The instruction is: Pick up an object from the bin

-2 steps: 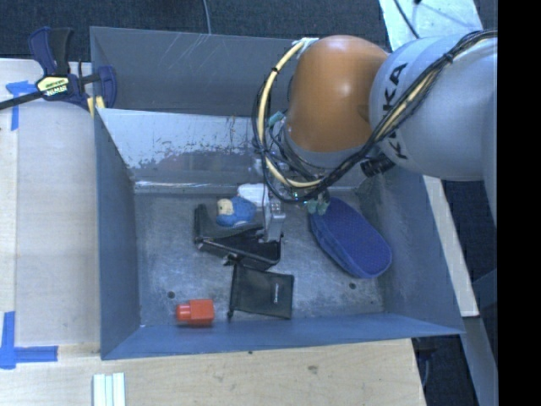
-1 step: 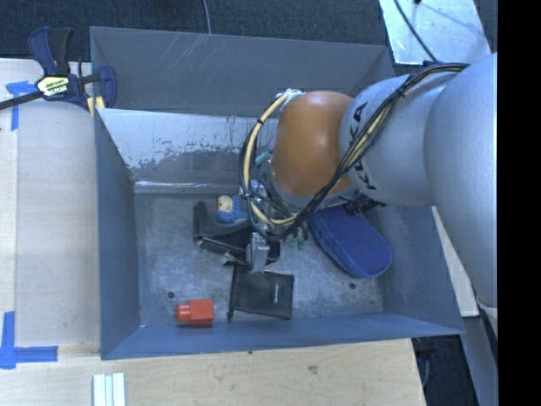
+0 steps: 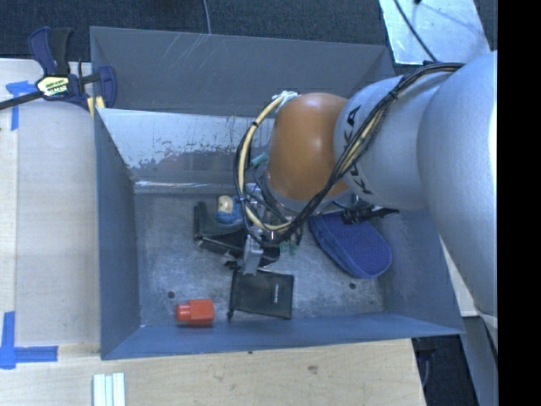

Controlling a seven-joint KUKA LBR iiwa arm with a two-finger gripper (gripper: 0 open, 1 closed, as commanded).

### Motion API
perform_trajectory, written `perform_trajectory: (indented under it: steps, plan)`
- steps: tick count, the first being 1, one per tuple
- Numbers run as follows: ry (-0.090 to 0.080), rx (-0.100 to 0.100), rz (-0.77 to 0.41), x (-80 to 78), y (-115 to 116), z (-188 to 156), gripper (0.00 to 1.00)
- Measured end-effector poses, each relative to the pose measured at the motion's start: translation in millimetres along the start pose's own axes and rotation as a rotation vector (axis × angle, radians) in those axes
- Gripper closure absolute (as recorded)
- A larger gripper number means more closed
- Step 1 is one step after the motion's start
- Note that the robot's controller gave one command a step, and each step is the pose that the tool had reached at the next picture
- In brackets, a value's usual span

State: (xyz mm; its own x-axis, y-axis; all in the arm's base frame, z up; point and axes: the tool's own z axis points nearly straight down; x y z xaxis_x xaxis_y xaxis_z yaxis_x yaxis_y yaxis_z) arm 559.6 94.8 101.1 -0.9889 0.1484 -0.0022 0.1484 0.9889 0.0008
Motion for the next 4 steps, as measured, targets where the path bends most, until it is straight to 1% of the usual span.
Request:
perform_trajectory:
  steps: [1,2,3,4]
  plan:
    - [0.005,0.002,0.183,11.3,4,-9,0.00]
    - [-0.009,0.000,0.474,19.6,-2,28,0.00]
    - [-0.013,-0.001,0.474,18.2,-3,26,0.00]
    - [-0.015,-0.001,0.473,17.5,-3,25,1.00]
